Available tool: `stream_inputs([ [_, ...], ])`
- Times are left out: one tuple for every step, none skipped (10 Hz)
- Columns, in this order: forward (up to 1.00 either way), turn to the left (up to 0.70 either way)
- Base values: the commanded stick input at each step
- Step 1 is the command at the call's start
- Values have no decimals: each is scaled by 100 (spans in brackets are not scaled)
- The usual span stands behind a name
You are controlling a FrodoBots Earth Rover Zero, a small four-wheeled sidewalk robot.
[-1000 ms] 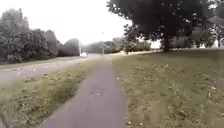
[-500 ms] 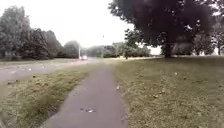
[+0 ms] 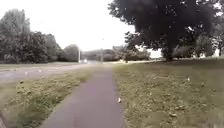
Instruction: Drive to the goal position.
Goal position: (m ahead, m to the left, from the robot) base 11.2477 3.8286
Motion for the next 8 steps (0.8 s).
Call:
stream_inputs([
  [100, 0],
  [100, 0],
  [100, 0],
  [100, 0],
  [100, 0],
  [100, 0],
  [100, 0],
  [100, 0],
])
